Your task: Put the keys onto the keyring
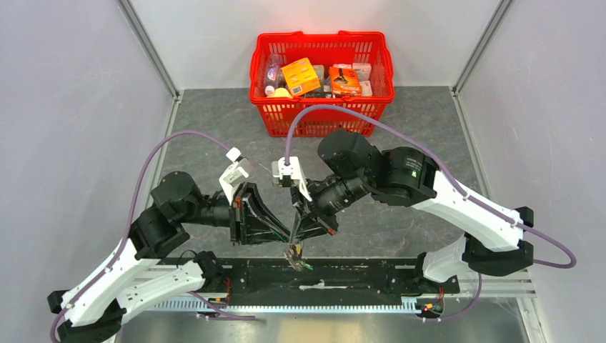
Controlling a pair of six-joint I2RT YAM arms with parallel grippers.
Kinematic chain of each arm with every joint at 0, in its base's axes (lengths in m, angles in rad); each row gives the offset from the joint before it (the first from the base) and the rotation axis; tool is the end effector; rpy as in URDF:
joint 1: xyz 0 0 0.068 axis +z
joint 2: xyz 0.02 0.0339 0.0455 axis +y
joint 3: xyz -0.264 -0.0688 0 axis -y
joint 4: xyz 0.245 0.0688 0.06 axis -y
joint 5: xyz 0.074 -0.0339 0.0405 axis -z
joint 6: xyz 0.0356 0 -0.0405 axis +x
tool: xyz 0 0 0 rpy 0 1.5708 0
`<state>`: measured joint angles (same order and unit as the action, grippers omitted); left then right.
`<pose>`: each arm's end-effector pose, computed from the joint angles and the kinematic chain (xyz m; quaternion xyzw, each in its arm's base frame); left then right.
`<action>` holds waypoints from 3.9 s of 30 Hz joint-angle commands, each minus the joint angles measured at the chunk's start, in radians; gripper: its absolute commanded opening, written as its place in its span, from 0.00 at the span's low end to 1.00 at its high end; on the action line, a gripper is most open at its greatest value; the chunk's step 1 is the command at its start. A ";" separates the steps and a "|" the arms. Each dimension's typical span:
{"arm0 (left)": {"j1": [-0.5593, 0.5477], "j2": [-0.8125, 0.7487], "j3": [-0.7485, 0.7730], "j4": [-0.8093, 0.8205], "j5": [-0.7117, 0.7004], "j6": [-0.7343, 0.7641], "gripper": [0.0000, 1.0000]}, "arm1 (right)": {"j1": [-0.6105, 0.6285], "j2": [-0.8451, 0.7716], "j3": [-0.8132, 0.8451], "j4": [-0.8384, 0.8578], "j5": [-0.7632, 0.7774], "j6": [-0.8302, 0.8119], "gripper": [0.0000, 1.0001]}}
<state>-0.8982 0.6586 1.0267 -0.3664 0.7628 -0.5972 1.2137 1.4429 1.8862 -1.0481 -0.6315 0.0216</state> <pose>0.0542 -0.1076 0.4194 0.3588 0.6088 -0.6395 0.3028 0.0734 0.2570 0.4762 -0.5919 0.6157 0.4799 0.2006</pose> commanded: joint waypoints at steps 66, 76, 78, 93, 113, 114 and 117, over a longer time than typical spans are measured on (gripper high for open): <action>0.002 -0.154 -0.120 0.199 -0.243 -0.036 0.02 | -0.008 -0.187 -0.163 0.291 0.234 0.089 0.42; 0.001 -0.159 -0.129 0.240 -0.285 -0.060 0.02 | -0.008 -0.192 -0.197 0.322 0.239 0.092 0.40; 0.001 -0.161 -0.130 0.251 -0.286 -0.065 0.02 | -0.008 -0.191 -0.197 0.321 0.245 0.087 0.40; 0.001 -0.161 -0.125 0.276 -0.301 -0.082 0.02 | -0.007 -0.188 -0.204 0.323 0.238 0.066 0.21; 0.001 -0.161 -0.152 0.344 -0.350 -0.113 0.02 | 0.003 -0.205 -0.229 0.364 0.248 0.055 0.00; 0.001 -0.162 -0.154 0.348 -0.359 -0.114 0.02 | 0.005 -0.205 -0.231 0.364 0.247 0.054 0.00; 0.002 -0.165 -0.157 0.352 -0.378 -0.115 0.02 | 0.013 -0.209 -0.236 0.364 0.243 0.048 0.00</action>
<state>-0.8982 0.5022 0.8730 -0.1013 0.4351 -0.6746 1.2118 1.2575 1.6604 -0.7261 -0.3893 0.0914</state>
